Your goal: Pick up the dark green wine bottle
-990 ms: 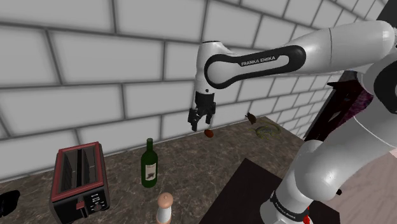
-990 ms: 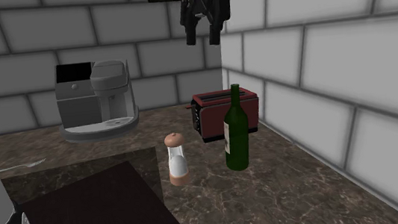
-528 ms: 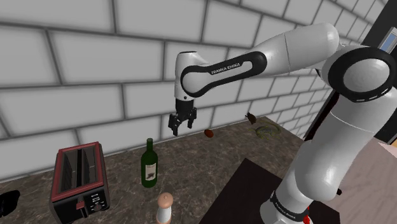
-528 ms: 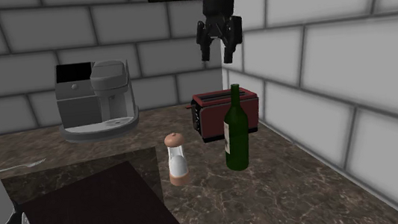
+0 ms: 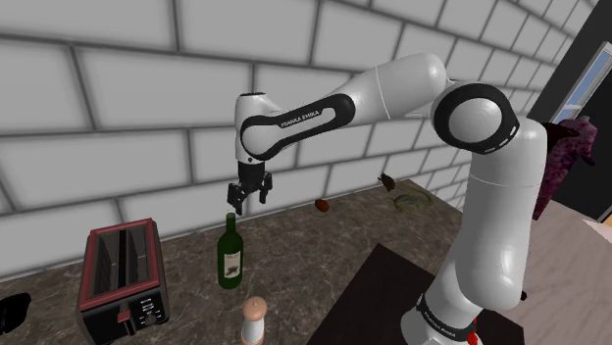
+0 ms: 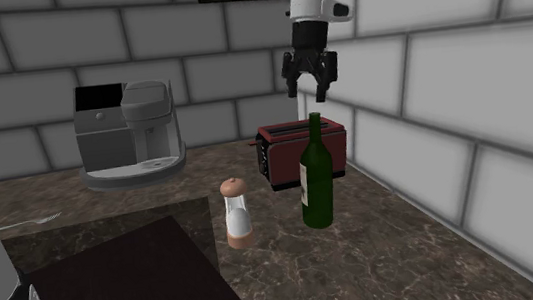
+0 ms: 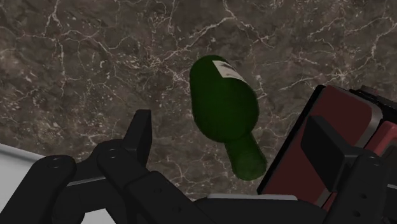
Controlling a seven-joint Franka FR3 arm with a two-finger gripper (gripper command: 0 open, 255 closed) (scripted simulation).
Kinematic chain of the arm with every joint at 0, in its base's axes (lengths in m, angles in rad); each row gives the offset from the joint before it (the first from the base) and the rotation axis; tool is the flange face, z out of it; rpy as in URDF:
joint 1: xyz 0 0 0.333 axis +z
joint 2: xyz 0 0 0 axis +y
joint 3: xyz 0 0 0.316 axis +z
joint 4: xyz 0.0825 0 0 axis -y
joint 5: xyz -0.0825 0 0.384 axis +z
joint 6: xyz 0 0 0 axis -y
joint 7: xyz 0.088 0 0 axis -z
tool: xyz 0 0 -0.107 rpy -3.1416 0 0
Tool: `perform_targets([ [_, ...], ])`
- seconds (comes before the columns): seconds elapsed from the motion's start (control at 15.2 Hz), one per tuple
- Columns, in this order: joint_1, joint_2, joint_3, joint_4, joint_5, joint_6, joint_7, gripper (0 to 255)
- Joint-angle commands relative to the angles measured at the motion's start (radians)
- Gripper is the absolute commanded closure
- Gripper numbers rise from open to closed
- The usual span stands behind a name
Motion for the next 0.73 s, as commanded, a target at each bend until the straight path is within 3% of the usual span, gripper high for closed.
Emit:
perform_targets([
  [0.0,0.012,0.085,0.001,0.088,-0.013,-0.003,0.009,0],
  [0.26,0.037,0.224,-0.001,0.245,-0.033,-0.021,0.022,0],
  [0.66,0.039,0.262,-0.004,0.221,-0.038,0.041,0.022,0],
])
